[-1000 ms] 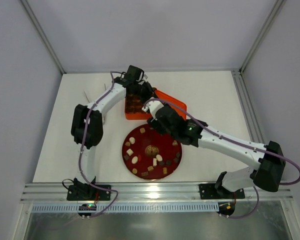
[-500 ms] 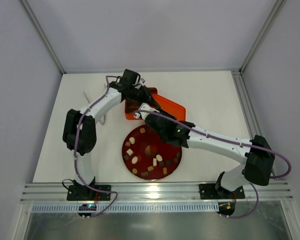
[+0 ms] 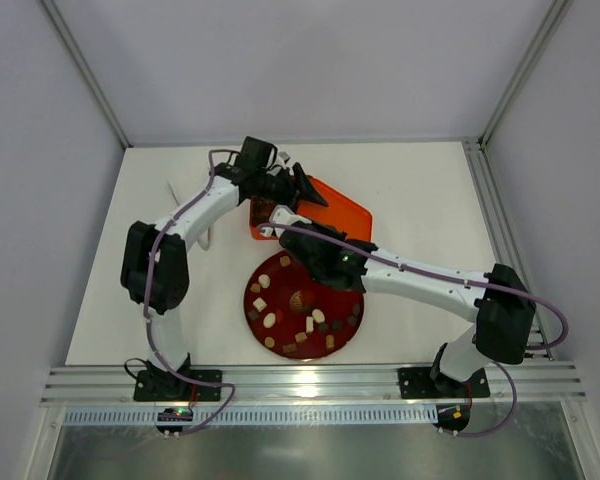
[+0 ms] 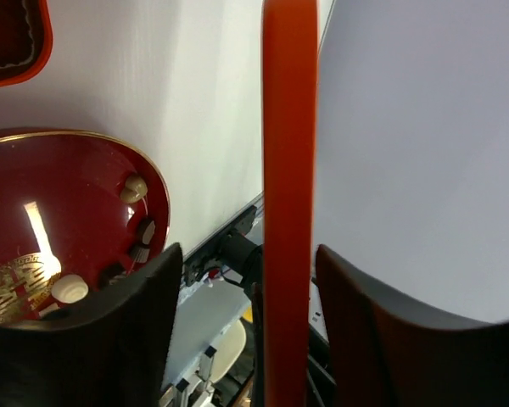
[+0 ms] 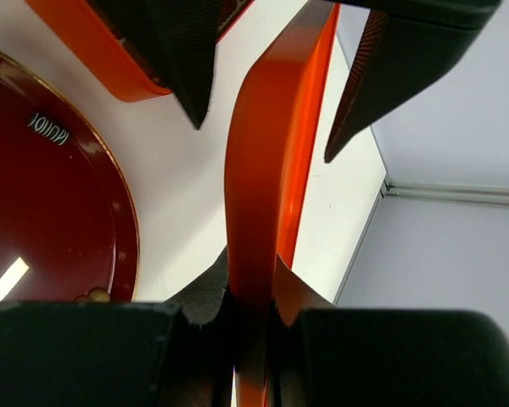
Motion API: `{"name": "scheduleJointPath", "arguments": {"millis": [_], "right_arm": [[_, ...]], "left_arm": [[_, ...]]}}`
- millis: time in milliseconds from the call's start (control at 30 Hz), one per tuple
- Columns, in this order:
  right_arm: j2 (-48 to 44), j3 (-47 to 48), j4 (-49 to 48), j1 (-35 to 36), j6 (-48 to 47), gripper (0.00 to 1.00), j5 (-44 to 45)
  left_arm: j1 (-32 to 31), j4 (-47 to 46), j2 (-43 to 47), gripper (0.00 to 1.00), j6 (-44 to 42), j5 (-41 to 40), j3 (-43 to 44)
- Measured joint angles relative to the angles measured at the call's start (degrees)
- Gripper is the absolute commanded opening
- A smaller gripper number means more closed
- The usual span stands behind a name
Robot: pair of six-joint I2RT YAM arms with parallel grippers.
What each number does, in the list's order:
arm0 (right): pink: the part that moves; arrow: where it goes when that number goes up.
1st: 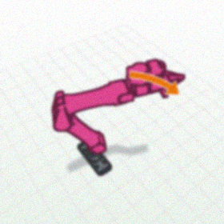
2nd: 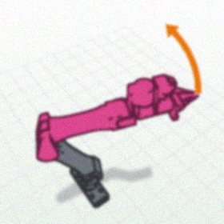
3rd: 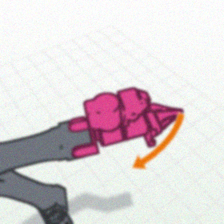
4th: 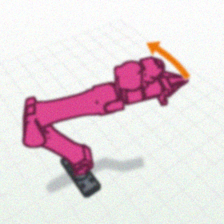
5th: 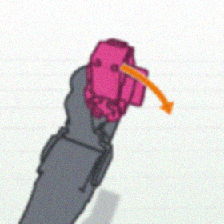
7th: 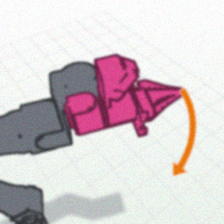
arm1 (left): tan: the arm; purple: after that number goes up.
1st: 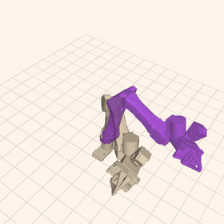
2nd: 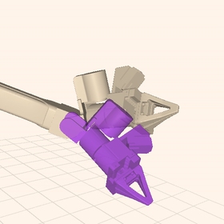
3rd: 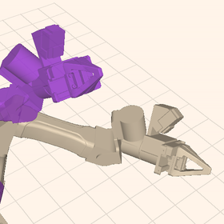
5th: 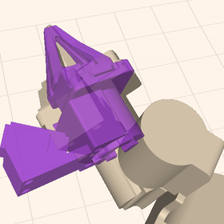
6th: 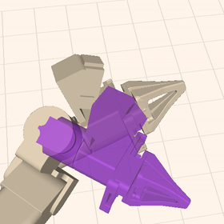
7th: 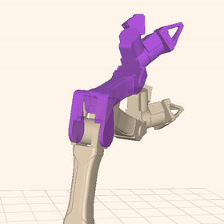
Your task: Pack the chocolate
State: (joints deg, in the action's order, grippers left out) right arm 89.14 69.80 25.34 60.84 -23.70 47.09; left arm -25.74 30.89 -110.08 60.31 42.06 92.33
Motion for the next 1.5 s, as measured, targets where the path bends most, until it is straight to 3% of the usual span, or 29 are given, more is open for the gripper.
{"name": "scheduleJointPath", "arguments": {"millis": [33,100,200,600,767,900,1067,1167,1300,1500], "right_arm": [[0.0,0.4,0.0,-0.2,0.0,0.04,0.4],[0.0,1.5,0.1,-0.3,0.0,0.04,1.2],[0.0,3.2,0.7,-0.3,0.1,0.04,1.7],[-1.6,10.9,8.3,-1.6,4.0,0.04,-2.8],[-1.0,20.4,13.1,-8.9,9.8,0.04,-17.0],[2.2,29.2,11.7,-23.0,19.9,0.04,-37.9],[11.4,31.6,-0.7,-38.0,38.3,0.04,-65.0],[21.2,30.9,-12.9,-41.2,52.8,0.04,-78.0],[31.3,27.7,-30.9,-41.0,70.1,0.04,-88.1],[44.1,25.9,-53.8,-40.5,93.4,0.04,-96.8]], "left_arm": [[0.0,-0.1,0.4,0.76,-0.7,0.1,0.0],[0.4,-0.2,1.2,0.85,-1.6,0.2,0.1],[1.7,-0.2,2.3,0.91,-3.1,0.2,0.7],[13.6,-2.2,2.8,0.92,-4.6,-0.4,11.6],[18.1,-3.8,3.1,0.9,-3.9,-2.5,15.3],[22.0,-1.6,4.0,0.88,-7.1,-9.6,15.2],[23.1,0.9,6.1,0.86,-12.2,-17.6,11.6],[22.7,1.3,7.0,0.85,-14.5,-20.2,8.0],[21.9,2.2,7.0,0.85,-17.4,-22.9,3.7],[20.8,2.3,5.9,0.84,-19.4,-24.5,0.9]]}}
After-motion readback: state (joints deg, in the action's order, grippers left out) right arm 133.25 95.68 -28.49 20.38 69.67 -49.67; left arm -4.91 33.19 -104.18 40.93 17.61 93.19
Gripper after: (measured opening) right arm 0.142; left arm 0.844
